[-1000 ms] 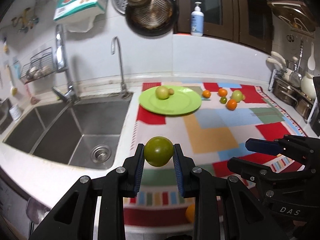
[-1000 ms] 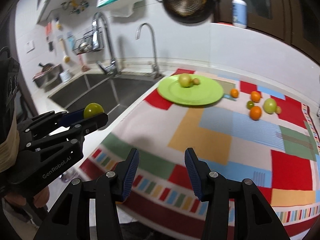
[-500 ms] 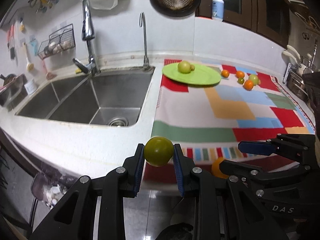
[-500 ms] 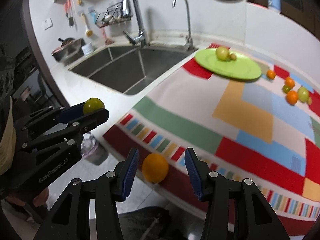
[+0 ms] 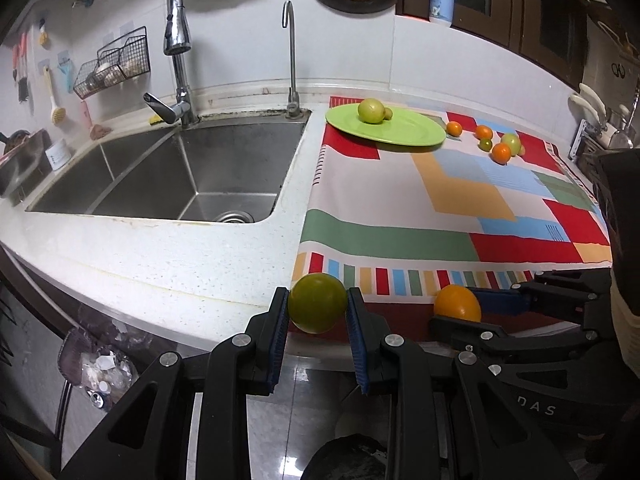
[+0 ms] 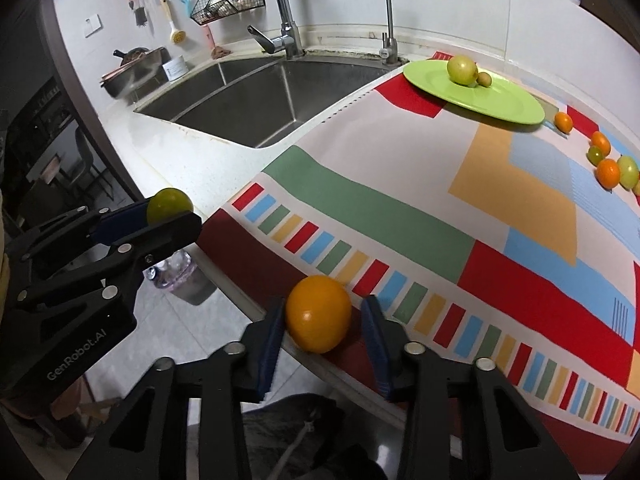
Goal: Organize fruits
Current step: 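Carry the green tomato and orange toward the green plate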
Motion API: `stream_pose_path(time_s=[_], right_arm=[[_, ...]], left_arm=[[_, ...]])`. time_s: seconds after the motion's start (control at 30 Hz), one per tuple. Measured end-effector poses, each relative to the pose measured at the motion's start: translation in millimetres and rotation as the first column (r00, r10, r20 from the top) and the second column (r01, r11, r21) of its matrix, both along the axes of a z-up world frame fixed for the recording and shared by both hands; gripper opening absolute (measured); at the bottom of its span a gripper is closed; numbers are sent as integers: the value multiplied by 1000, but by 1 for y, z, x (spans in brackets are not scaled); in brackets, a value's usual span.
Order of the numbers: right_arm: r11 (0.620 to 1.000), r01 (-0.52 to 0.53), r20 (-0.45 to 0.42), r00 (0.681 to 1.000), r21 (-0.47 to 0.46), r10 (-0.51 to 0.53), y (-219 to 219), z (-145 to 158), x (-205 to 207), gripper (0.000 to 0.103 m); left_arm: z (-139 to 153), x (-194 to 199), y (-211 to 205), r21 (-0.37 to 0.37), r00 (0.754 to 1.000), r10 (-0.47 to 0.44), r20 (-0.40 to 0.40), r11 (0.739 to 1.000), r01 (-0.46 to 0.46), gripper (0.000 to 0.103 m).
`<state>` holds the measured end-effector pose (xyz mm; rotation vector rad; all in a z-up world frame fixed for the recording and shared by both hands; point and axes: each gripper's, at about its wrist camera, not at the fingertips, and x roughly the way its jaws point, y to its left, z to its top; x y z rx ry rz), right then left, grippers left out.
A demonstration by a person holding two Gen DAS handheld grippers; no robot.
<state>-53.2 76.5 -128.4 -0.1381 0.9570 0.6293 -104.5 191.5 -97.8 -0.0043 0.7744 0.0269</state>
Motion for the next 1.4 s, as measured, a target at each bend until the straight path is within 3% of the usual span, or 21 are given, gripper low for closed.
stream_pose_path(time_s=[0.6,1.4], right_arm=[[993,85,117,989,80,-94,-27,40,27,34],[963,223,238,937,152,-255,-68,85,138,33]], left_arm=[[24,45,-20,4,996,-74,50,997,74,29],[63,172,-49,32,966,-206,154,979,204,29]])
